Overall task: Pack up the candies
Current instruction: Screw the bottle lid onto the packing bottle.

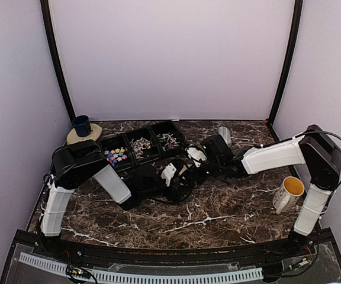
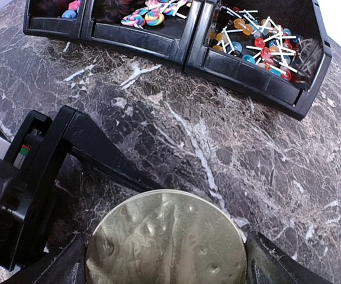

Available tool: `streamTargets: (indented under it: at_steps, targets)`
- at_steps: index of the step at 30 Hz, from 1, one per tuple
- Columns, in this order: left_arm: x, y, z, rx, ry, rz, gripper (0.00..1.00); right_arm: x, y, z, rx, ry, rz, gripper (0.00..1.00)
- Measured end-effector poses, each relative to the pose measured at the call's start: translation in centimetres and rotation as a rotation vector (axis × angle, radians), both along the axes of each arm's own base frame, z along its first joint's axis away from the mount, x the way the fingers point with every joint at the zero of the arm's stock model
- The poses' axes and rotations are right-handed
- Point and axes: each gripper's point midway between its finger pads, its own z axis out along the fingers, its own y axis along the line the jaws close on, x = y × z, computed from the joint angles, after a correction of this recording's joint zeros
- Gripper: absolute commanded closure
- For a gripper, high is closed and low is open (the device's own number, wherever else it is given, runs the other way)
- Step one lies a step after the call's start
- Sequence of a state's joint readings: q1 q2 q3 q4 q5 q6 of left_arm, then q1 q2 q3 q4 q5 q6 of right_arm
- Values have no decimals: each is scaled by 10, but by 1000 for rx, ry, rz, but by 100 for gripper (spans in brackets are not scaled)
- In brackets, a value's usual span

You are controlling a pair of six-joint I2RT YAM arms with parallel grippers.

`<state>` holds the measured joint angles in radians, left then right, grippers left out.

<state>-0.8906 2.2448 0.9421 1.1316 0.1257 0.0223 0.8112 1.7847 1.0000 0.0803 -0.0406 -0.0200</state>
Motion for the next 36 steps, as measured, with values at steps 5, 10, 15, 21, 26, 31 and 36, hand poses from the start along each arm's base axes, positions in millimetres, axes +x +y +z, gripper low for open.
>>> streamTargets:
  at_steps: [5, 10, 15, 21, 26, 31, 36]
  targets:
    - [-1, -1, 0, 0, 1, -3, 22, -10, -9, 3, -13, 12, -2, 10]
    - [1, 1, 0, 1, 1, 13, 21, -24, -19, 5, -36, 37, 3, 7]
    - [3, 3, 0, 3, -3, 16, 20, -40, -28, 5, -58, 51, 32, 2]
    - [-5, 4, 0, -3, -18, -68, 21, -50, -46, 20, -100, -3, 110, 0]
    - [-28, 2, 0, -18, -26, -241, 21, -51, -61, 39, -115, -84, 230, 0]
    - [-79, -4, -1, -40, -19, -533, 20, -79, -56, 42, -108, -117, 477, 0]
    - [-120, 0, 0, -61, 13, -766, 20, -118, -44, 48, -45, -113, 750, 1]
